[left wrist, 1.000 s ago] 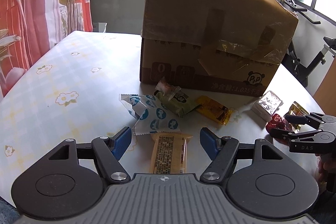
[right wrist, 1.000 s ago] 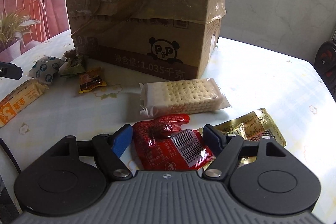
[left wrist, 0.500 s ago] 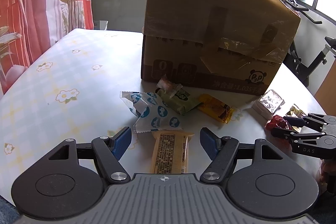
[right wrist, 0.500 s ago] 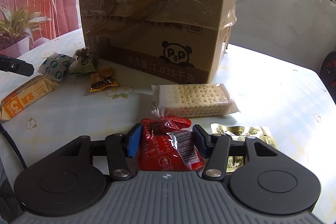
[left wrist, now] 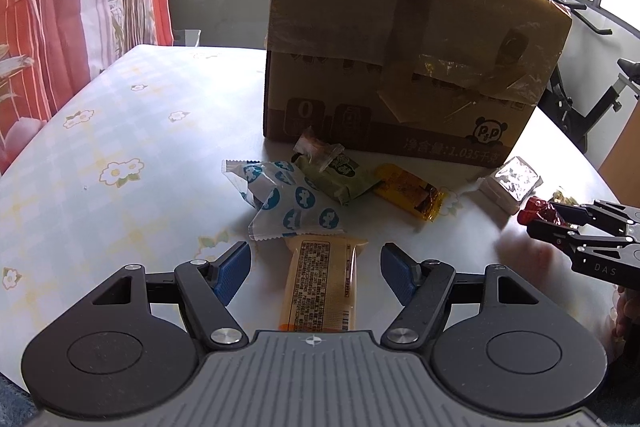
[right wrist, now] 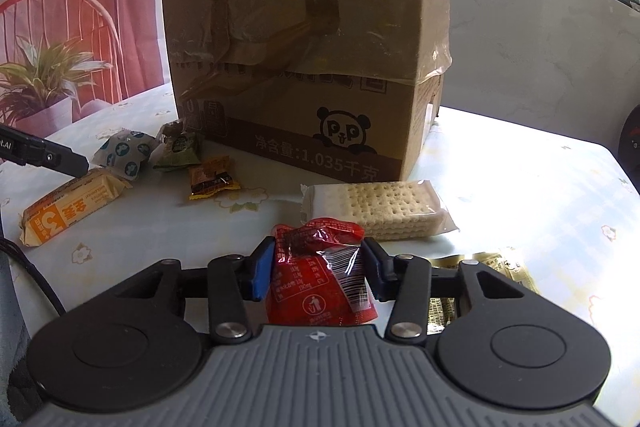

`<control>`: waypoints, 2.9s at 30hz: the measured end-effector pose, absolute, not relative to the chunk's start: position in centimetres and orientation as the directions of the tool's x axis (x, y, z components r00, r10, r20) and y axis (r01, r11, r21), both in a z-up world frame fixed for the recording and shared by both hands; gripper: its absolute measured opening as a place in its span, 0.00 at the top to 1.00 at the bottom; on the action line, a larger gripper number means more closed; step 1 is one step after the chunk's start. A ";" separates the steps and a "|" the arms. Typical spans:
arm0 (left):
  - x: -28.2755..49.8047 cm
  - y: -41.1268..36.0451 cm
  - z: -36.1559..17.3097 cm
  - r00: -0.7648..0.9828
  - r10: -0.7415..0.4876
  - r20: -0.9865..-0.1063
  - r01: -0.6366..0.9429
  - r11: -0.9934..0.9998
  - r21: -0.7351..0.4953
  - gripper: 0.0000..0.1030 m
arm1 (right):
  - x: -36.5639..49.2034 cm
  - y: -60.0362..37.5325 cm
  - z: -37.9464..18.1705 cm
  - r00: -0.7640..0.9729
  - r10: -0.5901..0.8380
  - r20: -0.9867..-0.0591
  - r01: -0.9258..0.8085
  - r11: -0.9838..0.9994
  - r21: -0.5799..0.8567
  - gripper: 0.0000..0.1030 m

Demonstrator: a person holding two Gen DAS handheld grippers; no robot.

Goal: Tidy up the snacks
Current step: 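Grasp and lift the tan snack bar with the left tool while the right lifts the red snack, then open the left tool over the box while the right releases the red snack inside, then withdraw both tools and move the right tool to the gold foil packet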

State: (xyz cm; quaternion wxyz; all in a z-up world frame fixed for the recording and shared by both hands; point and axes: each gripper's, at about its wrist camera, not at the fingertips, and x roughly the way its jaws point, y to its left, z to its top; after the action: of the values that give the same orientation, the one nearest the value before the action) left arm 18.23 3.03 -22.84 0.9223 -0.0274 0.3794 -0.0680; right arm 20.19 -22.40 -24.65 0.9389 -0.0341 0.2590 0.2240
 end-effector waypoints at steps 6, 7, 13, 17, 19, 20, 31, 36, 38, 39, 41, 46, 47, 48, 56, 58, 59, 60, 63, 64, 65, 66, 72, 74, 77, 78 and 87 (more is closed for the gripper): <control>18.5 2.7 -23.8 0.672 -0.164 -0.723 0.126 0.986 -0.106 0.32 | 20.2 -22.2 -24.7 0.762 0.404 -0.506 -0.442 0.896 0.048 0.54; 18.4 2.5 -24.0 0.664 -0.169 -0.729 0.135 0.985 -0.105 0.34 | 20.3 -22.3 -24.7 0.763 0.403 -0.506 -0.440 0.897 0.051 0.54; 18.5 1.8 -25.1 0.628 -0.165 -0.760 0.158 0.984 -0.082 0.61 | 20.3 -22.2 -24.8 0.759 0.403 -0.512 -0.442 0.896 0.050 0.54; 18.1 1.9 -24.7 0.645 -0.202 -0.737 0.182 0.977 -0.108 0.63 | 20.3 -22.3 -24.8 0.761 0.402 -0.509 -0.436 0.898 0.057 0.54; 17.9 1.9 -24.2 0.661 -0.222 -0.717 0.194 0.973 -0.123 0.63 | 20.3 -22.4 -24.8 0.763 0.403 -0.506 -0.434 0.899 0.060 0.54; 17.8 1.9 -23.8 0.671 -0.235 -0.704 0.199 0.971 -0.134 0.63 | 20.2 -22.4 -24.7 0.765 0.403 -0.502 -0.434 0.899 0.060 0.54; 18.5 2.6 -17.2 0.777 -0.295 -0.557 0.254 0.955 -0.153 0.63 | 18.8 -23.3 -21.0 0.814 0.420 -0.402 -0.418 0.903 0.099 0.54; 21.4 2.2 -11.7 0.828 -0.328 -0.455 0.299 0.944 -0.136 0.63 | 19.7 -23.3 -14.5 0.854 0.450 -0.260 -0.447 0.892 0.076 0.54; 22.6 1.5 -9.3 0.844 -0.349 -0.407 0.323 0.937 -0.134 0.63 | 20.4 -23.1 -11.9 0.863 0.460 -0.210 -0.458 0.887 0.060 0.54; 23.4 1.0 -8.3 0.849 -0.357 -0.390 0.333 0.934 -0.129 0.63 | 20.9 -23.0 -10.7 0.865 0.464 -0.189 -0.463 0.885 0.052 0.54; 24.8 -0.2 -6.4 0.854 -0.374 -0.362 0.358 0.927 -0.113 0.63 | 22.3 -22.8 -8.5 0.870 0.470 -0.150 -0.469 0.882 0.042 0.54; 29.4 -3.8 -4.1 0.876 -0.357 -0.325 0.350 0.933 -0.083 0.63 | 28.0 -21.5 -5.8 0.890 0.434 -0.142 -0.430 0.901 0.056 0.54; 30.4 -4.5 -4.0 0.886 -0.346 -0.309 0.337 0.938 -0.085 0.63 | 29.3 -21.3 -5.8 0.897 0.420 -0.139 -0.414 0.907 0.076 0.54; 31.3 -5.1 -3.9 0.891 -0.342 -0.299 0.331 0.939 -0.088 0.63 | 30.4 -21.2 -5.9 0.899 0.415 -0.137 -0.403 0.909 0.108 0.54; 36.9 -9.2 -5.9 0.886 -0.300 -0.353 0.302 0.952 -0.053 0.61 | 33.5 -19.6 -7.9 0.924 0.338 -0.181 -0.318 0.939 0.129 0.36; 37.4 -9.2 -6.3 0.890 -0.273 -0.364 0.272 0.961 -0.055 0.48 | 33.6 -19.8 -8.2 0.923 0.336 -0.190 -0.313 0.939 0.141 0.31; 37.4 -8.9 -6.4 0.892 -0.275 -0.358 0.269 0.961 -0.066 0.44 | 33.4 -20.1 -8.3 0.921 0.342 -0.188 -0.316 0.936 0.158 0.31; 37.3 -8.6 -6.4 0.891 -0.285 -0.352 0.276 0.958 -0.075 0.40 | 33.1 -20.4 -8.4 0.922 0.342 -0.184 -0.314 0.935 0.164 0.29; 36.5 -7.4 -6.4 0.891 -0.285 -0.354 0.277 0.958 -0.075 0.39 | 32.0 -21.2 -8.4 0.929 0.326 -0.173 -0.302 0.941 0.153 0.28; 36.2 -6.9 -6.3 0.892 -0.281 -0.355 0.272 0.959 -0.076 0.39 | 31.5 -21.6 -8.4 0.932 0.319 -0.171 -0.295 0.943 0.154 0.28; 35.8 -6.3 -6.3 0.892 -0.281 -0.355 0.271 0.959 -0.080 0.39 | 31.1 -21.9 -8.5 0.935 0.313 -0.168 -0.287 0.944 0.159 0.28; 35.4 -5.3 -6.4 0.892 -0.282 -0.354 0.269 0.959 -0.086 0.39 | 30.7 -22.2 -8.5 0.937 0.308 -0.162 -0.282 0.945 0.169 0.28; 32.2 -1.9 -6.6 0.903 -0.244 -0.353 0.230 0.970 -0.083 0.39 | 27.6 -24.2 -9.2 0.947 0.290 -0.138 -0.269 0.951 0.155 0.28; 30.5 -0.5 -6.9 0.909 -0.227 -0.349 0.213 0.974 -0.077 0.39 | 26.4 -24.9 -9.9 0.948 0.281 -0.146 -0.261 0.955 0.144 0.28; 28.8 1.3 -7.5 0.911 -0.204 -0.358 0.188 0.979 -0.080 0.39 | 25.0 -26.3 -11.3 0.949 0.261 -0.179 -0.236 0.960 0.150 0.28; 28.3 1.8 -7.7 0.911 -0.194 -0.364 0.175 0.981 -0.084 0.39 | 24.7 -26.8 -11.9 0.948 0.248 -0.197 -0.220 0.963 0.156 0.28; 26.3 5.6 -11.4 0.884 -0.140 -0.446 0.068 0.983 -0.174 0.40 | 21.7 -28.4 -19.8 0.876 0.176 -0.449 -0.048 0.959 0.281 0.28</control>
State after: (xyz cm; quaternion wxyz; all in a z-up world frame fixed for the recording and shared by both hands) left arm 26.27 5.59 -11.42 0.9676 -0.0767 0.2345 -0.0535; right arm 21.74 -28.40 -19.76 0.9596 0.1317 0.2418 0.0583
